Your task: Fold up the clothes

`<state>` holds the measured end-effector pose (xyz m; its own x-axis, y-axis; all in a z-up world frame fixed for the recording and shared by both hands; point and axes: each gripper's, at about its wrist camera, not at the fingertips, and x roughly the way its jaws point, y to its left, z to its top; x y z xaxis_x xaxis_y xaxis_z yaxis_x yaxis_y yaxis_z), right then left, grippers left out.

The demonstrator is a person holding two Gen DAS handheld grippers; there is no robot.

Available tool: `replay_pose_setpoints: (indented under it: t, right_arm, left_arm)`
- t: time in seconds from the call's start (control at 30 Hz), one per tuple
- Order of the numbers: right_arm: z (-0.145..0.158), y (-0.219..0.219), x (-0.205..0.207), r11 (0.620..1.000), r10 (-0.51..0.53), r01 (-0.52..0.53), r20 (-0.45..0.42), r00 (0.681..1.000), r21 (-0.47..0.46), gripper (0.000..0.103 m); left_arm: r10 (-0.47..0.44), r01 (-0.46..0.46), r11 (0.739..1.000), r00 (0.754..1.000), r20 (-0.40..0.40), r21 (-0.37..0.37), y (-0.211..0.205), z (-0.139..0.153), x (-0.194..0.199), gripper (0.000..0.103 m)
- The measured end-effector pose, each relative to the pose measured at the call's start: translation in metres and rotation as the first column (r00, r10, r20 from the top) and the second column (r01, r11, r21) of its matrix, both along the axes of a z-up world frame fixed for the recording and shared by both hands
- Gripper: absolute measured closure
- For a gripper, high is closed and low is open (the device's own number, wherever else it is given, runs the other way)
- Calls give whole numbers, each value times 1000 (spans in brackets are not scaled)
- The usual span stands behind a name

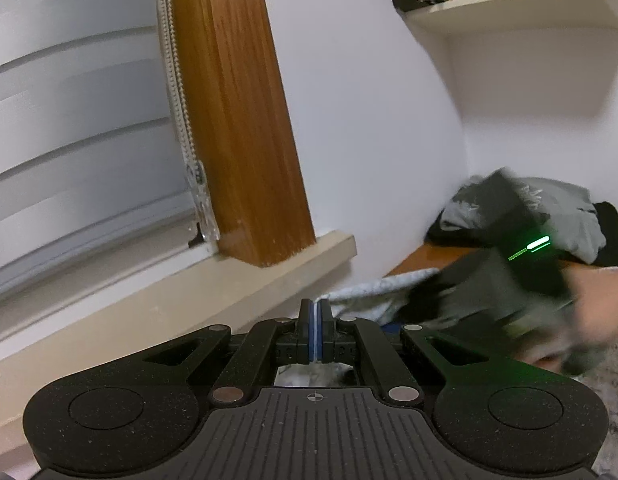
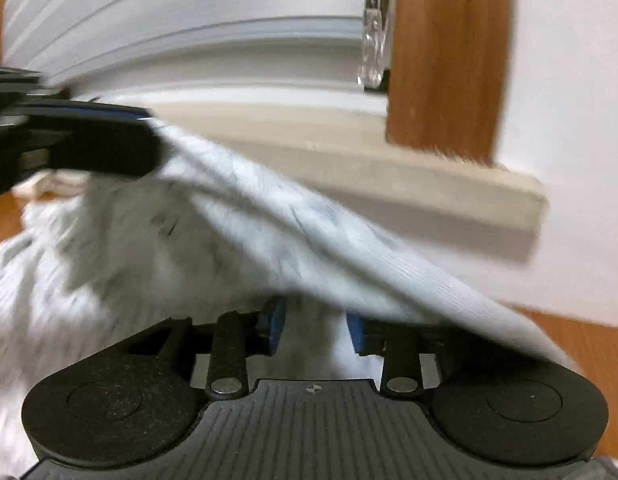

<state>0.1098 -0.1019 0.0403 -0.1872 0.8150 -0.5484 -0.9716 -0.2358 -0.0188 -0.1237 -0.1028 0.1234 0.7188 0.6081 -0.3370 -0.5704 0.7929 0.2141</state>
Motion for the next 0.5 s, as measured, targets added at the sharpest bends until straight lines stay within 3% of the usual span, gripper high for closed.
replay_pose_setpoints:
  t: [0.1,0.23,0.37,0.5]
  right_arm:
    - [0,-35,23,1000,-7,8,41,999,-28,62]
    - [-11,-70,67,991,-113,119,103,988,-55,61]
    - [-26,-89,98,967,-241,253,210,948,-31,61]
    - [-22,-105,114,946,-324,324,174,930,26,61]
  left_arm:
    - [11,-11,1000,1000,14,3,-2,-1,0,102]
    - [26,-26,1000,999,47,-2,-1,4,-7,102]
    - [13,-12,1000,999,49,-12,-4,5,-15,102]
    - [-24,24,1000,1000,18,-6,-18,-2,-23,102]
